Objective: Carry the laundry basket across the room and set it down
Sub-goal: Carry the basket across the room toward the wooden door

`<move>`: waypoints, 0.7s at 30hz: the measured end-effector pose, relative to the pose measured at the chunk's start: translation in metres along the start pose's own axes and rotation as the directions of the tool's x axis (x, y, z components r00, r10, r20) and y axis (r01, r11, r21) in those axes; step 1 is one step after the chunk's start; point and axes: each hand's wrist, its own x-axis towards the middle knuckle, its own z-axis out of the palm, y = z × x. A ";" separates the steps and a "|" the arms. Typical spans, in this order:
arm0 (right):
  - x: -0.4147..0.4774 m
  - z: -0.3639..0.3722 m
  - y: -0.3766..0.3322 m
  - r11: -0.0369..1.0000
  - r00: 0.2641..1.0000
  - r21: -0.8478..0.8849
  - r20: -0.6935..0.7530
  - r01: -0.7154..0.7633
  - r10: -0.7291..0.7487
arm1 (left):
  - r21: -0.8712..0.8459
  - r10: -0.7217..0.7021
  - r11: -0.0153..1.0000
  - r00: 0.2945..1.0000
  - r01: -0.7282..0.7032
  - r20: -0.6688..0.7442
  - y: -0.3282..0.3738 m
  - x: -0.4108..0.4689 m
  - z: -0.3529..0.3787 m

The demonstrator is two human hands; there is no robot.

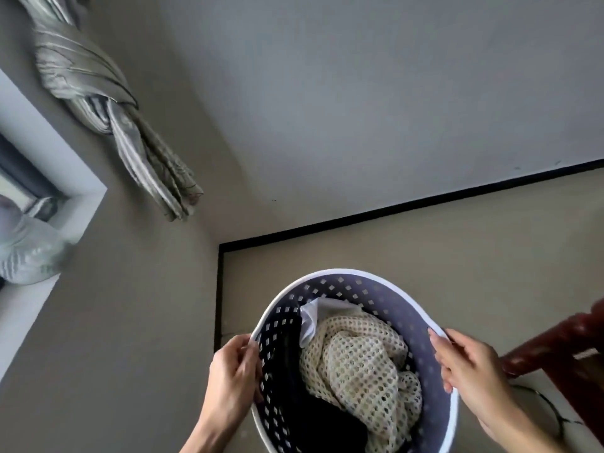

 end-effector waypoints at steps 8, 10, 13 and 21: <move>0.164 -0.011 -0.044 0.999 0.998 0.042 -0.057 -0.001 0.004 | 0.041 0.048 0.998 0.998 -0.050 0.035 0.083 0.159 0.064; 0.199 -0.016 -0.058 0.999 0.997 0.040 -0.079 0.003 0.000 | 0.041 0.066 0.997 0.997 -0.067 0.038 0.103 0.195 0.080; 0.243 -0.025 -0.076 0.998 0.994 0.069 -0.107 -0.002 0.009 | 0.011 0.078 0.997 0.995 -0.079 0.068 0.131 0.247 0.105; 0.360 -0.041 -0.099 0.994 0.953 0.095 -0.294 -0.054 0.080 | 0.033 0.125 0.990 0.957 -0.138 0.264 0.189 0.400 0.186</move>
